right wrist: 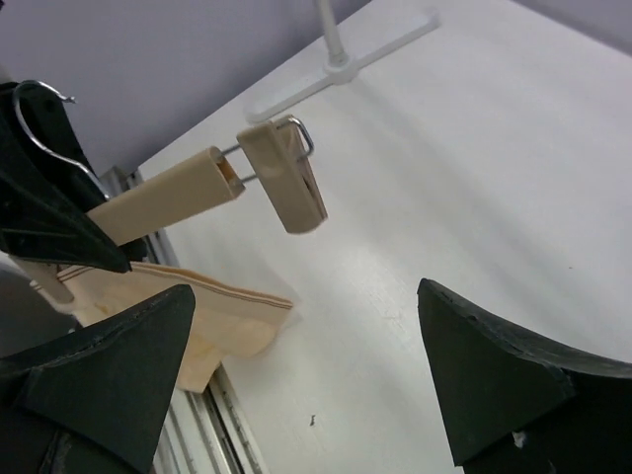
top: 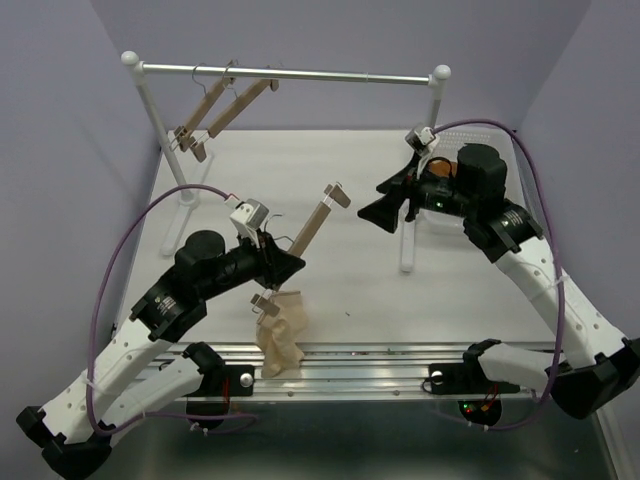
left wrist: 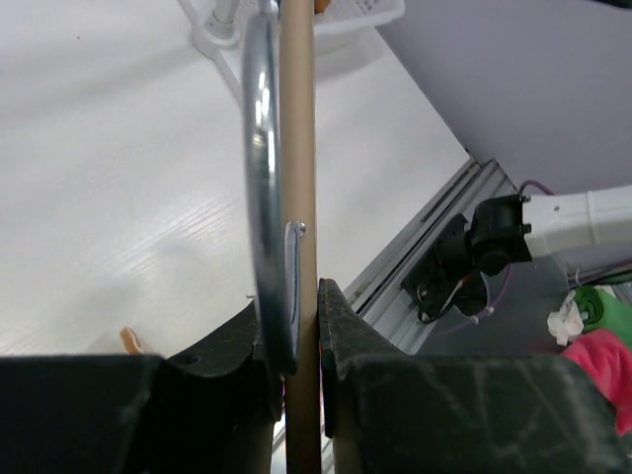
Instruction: Remove the underwear clipped to the hanger
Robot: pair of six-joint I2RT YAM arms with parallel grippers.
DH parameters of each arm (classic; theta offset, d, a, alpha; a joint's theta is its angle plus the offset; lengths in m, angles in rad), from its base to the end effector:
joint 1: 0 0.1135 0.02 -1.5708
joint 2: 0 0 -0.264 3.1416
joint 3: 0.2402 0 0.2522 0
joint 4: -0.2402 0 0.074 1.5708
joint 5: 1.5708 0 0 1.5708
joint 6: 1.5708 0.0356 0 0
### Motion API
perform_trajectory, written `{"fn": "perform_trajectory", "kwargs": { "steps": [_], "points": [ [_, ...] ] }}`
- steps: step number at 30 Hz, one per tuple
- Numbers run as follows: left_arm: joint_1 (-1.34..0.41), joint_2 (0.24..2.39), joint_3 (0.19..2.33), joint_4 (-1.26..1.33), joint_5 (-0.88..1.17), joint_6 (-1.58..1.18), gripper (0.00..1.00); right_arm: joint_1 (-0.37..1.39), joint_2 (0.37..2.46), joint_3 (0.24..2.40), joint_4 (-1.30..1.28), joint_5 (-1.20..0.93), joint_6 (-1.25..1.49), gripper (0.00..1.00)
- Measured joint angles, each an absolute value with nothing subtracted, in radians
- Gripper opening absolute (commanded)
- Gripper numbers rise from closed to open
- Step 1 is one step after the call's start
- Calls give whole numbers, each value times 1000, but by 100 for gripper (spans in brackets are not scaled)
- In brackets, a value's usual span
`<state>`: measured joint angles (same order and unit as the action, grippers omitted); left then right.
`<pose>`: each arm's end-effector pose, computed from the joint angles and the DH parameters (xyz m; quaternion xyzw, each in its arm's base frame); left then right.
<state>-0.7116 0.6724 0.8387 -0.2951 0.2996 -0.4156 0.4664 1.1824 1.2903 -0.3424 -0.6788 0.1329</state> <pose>0.1084 -0.1074 0.3638 0.2070 0.7201 -0.4435 0.4919 0.2186 0.1351 0.4202 -0.3262 0.6957 0.4221 0.4810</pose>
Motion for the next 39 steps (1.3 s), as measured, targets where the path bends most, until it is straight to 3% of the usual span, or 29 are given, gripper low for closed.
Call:
{"fn": "perform_trajectory", "kwargs": {
  "steps": [6, 11, 19, 25, 39],
  "points": [
    [-712, 674, 839, -204, 219, -484, 0, 466, 1035, 1178, -303, -566, 150, 100],
    [-712, 678, 838, -86, 149, -543, 0, 466, 981, 1031, -208, -693, 196, 100],
    [-712, 695, 838, 149, 95, -622, 0, 521, 1055, 779, 165, -883, 449, 100],
    [-712, 747, 836, 237, 129, -649, 0, 627, 1108, 759, 379, -937, 500, 100],
    [-712, 766, 795, 309, 159, -696, 0, 785, 1250, 812, 536, -935, 510, 100]
  ]
}}
